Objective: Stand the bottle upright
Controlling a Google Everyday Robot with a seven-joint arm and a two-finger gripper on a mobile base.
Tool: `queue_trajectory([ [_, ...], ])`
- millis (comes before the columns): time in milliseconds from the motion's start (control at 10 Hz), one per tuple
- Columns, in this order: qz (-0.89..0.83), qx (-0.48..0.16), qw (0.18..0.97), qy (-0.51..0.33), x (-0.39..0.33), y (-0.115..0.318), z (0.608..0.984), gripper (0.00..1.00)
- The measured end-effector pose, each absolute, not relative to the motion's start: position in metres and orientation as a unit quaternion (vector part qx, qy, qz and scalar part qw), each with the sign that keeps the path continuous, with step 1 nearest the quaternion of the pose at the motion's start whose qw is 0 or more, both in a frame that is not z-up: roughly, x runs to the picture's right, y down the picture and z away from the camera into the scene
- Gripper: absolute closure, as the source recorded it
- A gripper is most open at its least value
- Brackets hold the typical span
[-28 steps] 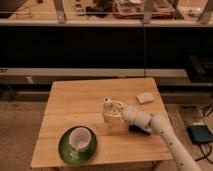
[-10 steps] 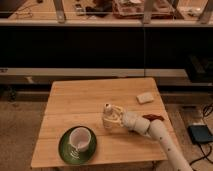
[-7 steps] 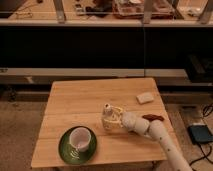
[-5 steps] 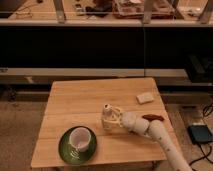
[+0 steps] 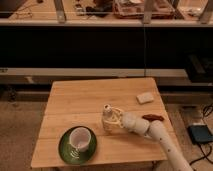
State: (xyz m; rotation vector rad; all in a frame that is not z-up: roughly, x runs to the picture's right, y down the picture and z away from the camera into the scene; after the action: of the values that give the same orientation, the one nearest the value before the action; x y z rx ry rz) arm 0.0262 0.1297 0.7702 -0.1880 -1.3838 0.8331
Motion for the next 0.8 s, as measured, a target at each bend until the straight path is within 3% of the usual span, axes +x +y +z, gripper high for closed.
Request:
queue_trajectory([
  [200,0.374,-0.083,0.688,-0.617,0.0275,0.1297,0.7708,0.24],
  [300,0.374,-0.082,0.688,-0.616,0.0280,0.1299,0.7709,0.20],
  [800,0.378,-0.077,0.686,-0.617,0.0314,0.1334,0.7711,0.20],
])
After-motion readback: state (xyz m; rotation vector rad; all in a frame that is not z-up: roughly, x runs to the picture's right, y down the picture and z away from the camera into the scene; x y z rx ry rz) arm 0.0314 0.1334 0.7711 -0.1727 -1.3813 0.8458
